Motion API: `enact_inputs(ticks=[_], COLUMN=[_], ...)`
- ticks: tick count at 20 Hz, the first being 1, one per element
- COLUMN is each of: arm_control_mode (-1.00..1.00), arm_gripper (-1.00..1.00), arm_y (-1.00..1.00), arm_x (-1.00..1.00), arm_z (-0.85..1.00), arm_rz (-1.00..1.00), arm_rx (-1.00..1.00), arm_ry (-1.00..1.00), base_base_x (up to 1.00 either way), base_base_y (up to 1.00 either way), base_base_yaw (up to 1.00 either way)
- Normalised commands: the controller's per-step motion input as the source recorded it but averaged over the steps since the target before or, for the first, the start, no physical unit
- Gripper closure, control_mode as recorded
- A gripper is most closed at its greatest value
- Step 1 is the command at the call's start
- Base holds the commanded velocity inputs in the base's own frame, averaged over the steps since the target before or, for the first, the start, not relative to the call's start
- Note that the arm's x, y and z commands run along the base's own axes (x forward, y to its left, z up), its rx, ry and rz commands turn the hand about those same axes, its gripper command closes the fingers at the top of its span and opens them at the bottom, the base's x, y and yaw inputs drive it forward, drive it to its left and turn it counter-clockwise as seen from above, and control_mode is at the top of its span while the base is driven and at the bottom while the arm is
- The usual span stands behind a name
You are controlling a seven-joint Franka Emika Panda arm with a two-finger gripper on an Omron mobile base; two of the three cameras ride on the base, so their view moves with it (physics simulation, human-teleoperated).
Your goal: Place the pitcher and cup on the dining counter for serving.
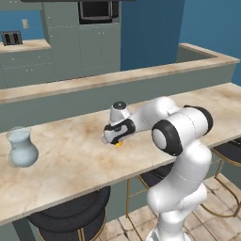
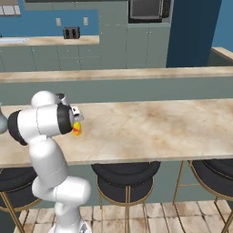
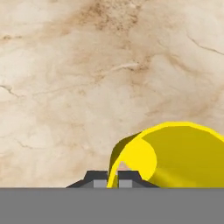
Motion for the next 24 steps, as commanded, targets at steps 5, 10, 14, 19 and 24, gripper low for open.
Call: enact_inputs(ticks=[5, 10, 14, 19, 24], arm_control_mode=[-1.0, -1.0, -1.0, -1.0, -1.0], arm_gripper=[1.0, 1.0, -1.0, -1.0, -1.0], arm_y=[0.14, 0.0, 0.0, 0.0, 0.0], arm_x=[0.05, 0.03, -0.02, -0.27, -0.65], arm_z=[-0.39, -0.01, 0.19, 0.48, 0.75], arm_rz=[0.0, 0.0, 0.0, 0.0, 0.0], arm_rx=[-0.03, 0.0, 0.0, 0.0, 0.0], arm_ry=[0.0, 0.0, 0.0, 0.0, -0.08], base_base_x=[0.0, 0.0, 0.0, 0.0, 0.0], base_base_y=[0.0, 0.0, 0.0, 0.0, 0.0], base_base_yaw=[0.0, 0.0, 0.0, 0.0, 0.0])
